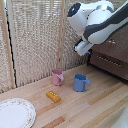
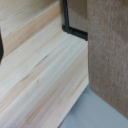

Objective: Propose to navigate your clamp on the clench of the first drawer. Use gentle force to register to the cabinet. Send posterior your swing mandate till over it lurks, a cup of pink essence. Fortify your grip after aiming concentric with the pink cup’s periphery. Manoeuvre the pink towards the cabinet's top. Drop your compression till the cup is resting inside.

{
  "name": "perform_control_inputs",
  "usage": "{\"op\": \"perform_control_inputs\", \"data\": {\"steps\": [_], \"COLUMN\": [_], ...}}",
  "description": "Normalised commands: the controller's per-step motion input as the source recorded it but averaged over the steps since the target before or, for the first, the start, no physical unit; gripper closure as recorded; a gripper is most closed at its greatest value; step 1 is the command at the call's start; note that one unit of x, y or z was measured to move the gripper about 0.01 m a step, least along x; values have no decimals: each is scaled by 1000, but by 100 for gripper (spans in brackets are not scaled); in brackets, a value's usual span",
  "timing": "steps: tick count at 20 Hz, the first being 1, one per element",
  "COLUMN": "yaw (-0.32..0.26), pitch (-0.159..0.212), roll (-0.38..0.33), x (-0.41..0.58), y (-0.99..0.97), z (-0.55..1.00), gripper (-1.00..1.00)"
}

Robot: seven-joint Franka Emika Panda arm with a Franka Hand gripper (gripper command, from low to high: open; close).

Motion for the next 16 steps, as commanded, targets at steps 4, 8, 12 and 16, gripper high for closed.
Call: {"op": "perform_control_inputs", "data": {"steps": [4,8,12,16], "yaw": [-132,-73,-37,-58], "pitch": [25,72,85,142], "roll": [134,120,172,289], "x": [619,855,902,647], "y": [250,329,399,491], "z": [276,286,225,45], "gripper": [-100,-100,-100,-100]}}
